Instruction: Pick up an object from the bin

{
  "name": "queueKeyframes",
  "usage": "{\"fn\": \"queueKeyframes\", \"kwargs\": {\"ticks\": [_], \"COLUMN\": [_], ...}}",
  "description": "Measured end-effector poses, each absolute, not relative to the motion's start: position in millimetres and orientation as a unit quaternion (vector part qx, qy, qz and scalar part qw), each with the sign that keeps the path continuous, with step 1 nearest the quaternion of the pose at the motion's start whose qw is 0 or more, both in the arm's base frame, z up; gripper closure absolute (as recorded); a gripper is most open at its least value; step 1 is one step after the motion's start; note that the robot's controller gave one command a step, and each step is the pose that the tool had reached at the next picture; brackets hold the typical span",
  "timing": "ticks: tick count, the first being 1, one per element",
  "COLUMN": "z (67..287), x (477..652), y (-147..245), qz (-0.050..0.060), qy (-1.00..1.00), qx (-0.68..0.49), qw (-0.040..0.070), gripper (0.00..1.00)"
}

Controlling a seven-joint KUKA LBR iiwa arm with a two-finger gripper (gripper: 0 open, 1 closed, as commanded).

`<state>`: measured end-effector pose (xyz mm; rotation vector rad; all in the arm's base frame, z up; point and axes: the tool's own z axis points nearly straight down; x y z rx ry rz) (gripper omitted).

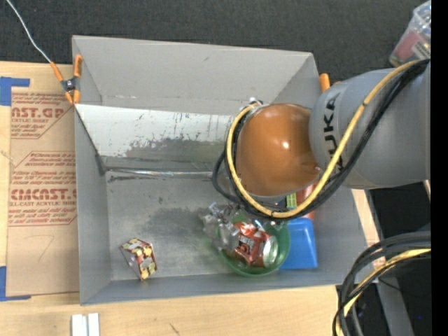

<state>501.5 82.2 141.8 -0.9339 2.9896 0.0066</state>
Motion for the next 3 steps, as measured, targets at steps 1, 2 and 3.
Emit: {"fn": "queueKeyframes", "kwargs": {"ticks": [1,2,3], "z": [100,68,69], "x": [494.3,488.2,487.3], "y": [69,52,51], "qz": [0.003,0.003,0.003], "qy": [0.946,0.923,0.922], "qx": [-0.323,-0.384,-0.388], "qw": [0.006,0.004,0.005], "gripper": [1.0,1.0,1.0]}}
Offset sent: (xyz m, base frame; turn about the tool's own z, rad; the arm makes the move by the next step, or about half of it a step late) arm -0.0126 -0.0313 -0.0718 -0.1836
